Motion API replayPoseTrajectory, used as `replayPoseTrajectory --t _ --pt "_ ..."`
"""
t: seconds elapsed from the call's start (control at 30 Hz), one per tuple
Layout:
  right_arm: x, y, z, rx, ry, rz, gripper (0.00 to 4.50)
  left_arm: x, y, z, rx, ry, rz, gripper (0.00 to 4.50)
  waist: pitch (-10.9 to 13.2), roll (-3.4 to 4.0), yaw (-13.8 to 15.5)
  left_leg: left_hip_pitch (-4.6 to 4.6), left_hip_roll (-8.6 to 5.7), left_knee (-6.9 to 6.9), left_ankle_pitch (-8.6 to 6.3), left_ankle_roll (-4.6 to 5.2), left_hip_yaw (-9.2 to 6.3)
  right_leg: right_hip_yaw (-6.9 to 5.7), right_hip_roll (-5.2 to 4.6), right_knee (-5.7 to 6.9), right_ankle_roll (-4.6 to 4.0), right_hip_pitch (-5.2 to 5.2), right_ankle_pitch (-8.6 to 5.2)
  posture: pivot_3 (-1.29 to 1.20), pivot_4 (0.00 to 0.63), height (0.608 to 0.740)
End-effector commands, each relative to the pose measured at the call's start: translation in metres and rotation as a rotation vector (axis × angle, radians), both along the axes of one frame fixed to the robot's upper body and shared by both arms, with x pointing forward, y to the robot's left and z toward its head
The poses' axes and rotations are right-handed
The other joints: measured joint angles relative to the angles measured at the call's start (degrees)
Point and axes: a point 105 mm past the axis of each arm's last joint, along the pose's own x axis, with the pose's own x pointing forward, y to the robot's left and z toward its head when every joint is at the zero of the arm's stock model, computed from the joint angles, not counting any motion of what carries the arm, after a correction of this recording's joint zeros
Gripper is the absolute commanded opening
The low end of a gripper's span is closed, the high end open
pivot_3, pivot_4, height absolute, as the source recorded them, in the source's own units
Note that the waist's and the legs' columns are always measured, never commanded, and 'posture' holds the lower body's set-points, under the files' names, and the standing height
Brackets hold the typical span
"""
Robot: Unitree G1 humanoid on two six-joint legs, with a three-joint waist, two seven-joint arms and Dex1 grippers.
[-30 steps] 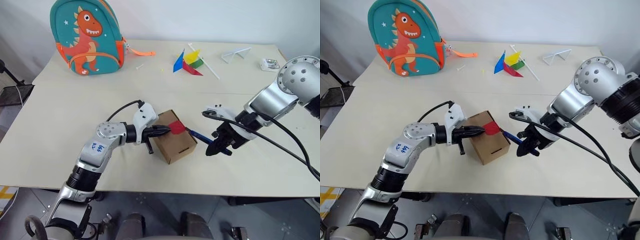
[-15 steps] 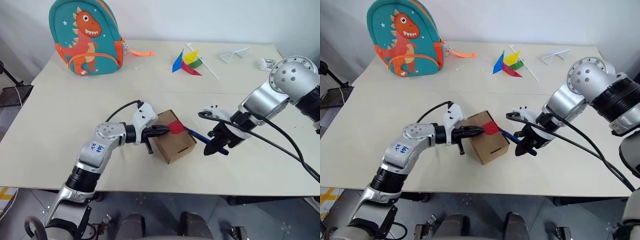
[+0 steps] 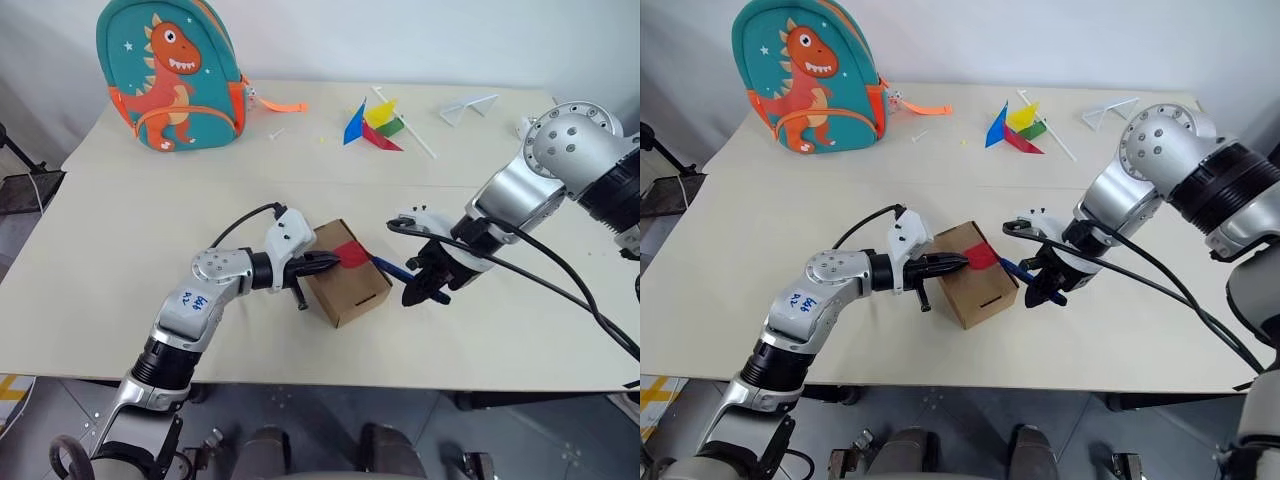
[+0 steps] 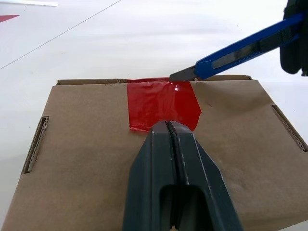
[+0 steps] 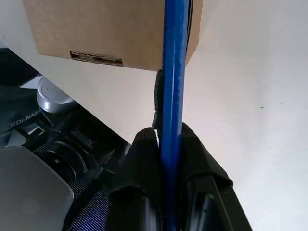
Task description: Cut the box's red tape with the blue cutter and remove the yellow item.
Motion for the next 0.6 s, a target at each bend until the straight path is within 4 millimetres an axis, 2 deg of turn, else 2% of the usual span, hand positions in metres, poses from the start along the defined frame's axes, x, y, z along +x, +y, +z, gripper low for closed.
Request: replayPoseTrajectory --t 0.03,0.33,0.6 --pt "-0.005 0.010 0.008 0.011 -0.006 0.052 0.10 -0.007 0.006 -0.052 0.081 0.199 0.040 0.00 0.0 0.00 0.0 0.00 0.00 0.00 0.00 0.00 0.00 0.00 0.00 0.00 0.00 0.00 0.00 0.00 0.150 0.740" --pt "0.006 0.012 0.010 -0.003 -0.064 0.025 0.10 -0.006 0.007 -0.052 0.073 0.199 0.048 0.00 0.0 0.00 0.0 0.01 0.01 0.00 0.00 0.00 0.01 -0.01 0.00 0.04 -0.01 -0.01 0.01 0.00 0.150 0.740" --pt "-0.006 0.006 0.008 -0.001 -0.036 0.059 0.10 -0.005 0.010 -0.052 0.078 0.199 0.057 0.00 0.0 -0.01 0.0 -0.01 0.02 -0.02 0.00 0.00 0.02 -0.04 0.00 -0.02 0.00 -0.02 0.02 0.00 0.150 0.740"
